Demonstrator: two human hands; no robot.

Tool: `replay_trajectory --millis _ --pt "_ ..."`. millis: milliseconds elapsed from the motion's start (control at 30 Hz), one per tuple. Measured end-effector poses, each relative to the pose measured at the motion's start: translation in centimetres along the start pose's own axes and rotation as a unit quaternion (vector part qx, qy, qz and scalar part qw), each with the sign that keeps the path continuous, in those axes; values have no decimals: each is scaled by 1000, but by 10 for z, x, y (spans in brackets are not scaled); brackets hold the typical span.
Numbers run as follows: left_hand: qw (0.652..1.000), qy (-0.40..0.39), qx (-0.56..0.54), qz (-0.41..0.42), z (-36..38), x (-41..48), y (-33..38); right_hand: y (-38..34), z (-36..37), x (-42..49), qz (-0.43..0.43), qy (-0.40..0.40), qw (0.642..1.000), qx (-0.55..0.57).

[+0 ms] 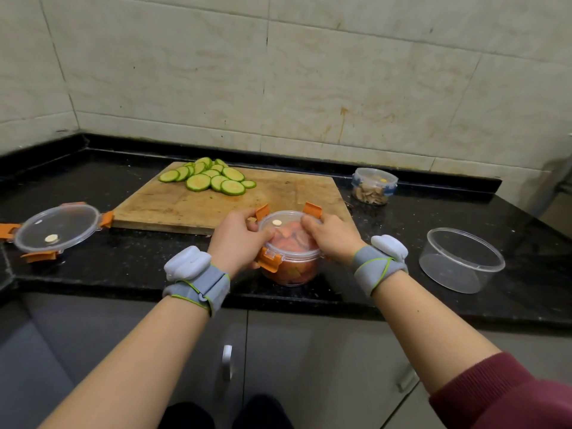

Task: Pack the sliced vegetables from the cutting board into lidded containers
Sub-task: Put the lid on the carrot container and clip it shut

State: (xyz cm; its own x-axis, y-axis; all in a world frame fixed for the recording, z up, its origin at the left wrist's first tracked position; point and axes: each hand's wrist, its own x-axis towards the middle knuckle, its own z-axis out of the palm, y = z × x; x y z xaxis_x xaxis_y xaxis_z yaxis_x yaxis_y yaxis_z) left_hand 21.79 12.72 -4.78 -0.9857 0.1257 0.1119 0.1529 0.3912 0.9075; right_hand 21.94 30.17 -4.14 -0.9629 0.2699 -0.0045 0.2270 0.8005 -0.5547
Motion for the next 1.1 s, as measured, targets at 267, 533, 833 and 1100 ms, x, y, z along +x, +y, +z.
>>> replay_trajectory --millis 267,533,833,1100 --pt "994 67 70 57 4 0 -7 -11 6 -15 -23 153 986 -64" --pt "972 64 179 138 12 0 -1 -4 4 -6 -116 91 973 -177" --pt "979 -139 20 148 -18 2 -25 0 -4 7 -100 17 994 -46" --pt "961 -208 29 181 -28 7 -30 3 -7 12 -107 19 994 -25"
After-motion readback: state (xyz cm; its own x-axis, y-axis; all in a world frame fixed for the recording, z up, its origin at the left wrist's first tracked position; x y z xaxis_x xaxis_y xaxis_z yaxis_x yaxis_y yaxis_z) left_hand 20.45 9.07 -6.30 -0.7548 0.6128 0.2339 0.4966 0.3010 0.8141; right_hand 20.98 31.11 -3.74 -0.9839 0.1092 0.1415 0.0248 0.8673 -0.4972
